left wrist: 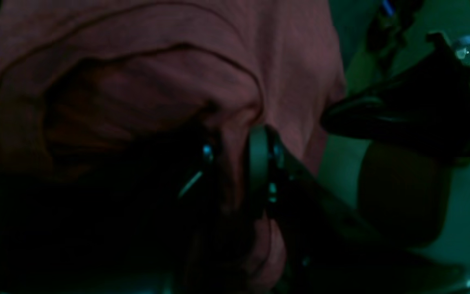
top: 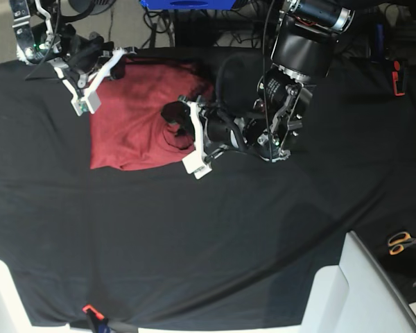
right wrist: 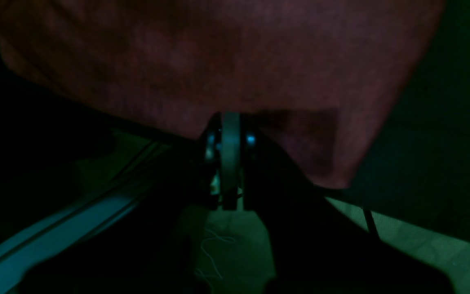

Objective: Fold the T-shirt properly
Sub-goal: 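Move the left gripper to the collar end of the shirt and grasp it, then fold the grasped collar end over the shirt body with the left gripper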

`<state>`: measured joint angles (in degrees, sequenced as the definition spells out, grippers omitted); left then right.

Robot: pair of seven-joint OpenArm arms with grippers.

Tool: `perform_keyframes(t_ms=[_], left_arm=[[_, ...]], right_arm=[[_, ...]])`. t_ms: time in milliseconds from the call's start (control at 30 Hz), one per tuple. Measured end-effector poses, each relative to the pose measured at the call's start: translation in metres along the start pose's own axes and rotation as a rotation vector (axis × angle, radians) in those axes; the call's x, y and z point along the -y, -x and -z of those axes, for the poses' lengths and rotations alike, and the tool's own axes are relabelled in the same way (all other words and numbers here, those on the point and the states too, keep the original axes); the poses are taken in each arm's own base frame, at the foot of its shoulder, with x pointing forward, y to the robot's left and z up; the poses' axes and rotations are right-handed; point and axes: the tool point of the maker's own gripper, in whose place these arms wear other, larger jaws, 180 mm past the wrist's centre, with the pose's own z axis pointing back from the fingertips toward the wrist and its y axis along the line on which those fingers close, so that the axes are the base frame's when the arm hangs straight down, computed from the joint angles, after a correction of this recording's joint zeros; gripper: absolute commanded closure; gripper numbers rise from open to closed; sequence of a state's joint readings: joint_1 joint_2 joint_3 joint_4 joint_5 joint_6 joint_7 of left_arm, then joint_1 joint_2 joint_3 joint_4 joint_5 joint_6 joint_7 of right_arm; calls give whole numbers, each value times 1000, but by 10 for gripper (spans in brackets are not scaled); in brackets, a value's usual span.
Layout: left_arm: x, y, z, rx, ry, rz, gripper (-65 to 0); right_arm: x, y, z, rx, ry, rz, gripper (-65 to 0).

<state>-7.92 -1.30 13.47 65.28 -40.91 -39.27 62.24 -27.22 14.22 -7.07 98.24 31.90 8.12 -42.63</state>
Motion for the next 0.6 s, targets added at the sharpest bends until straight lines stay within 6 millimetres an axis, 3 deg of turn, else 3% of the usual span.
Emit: perform_keyframes(t_ms=[233,433,600], left_arm=[[-4,4,-4,-9,-9,2,0],[-34,27,-29,-60,-82,-6,0],[-52,49,-48,-211,-132,99,0]], right_arm=[[0,0,0,0,0,0,-8],[0,1,0,-2,-1,1,-8],[0,1,0,-2,-1,1,-8]])
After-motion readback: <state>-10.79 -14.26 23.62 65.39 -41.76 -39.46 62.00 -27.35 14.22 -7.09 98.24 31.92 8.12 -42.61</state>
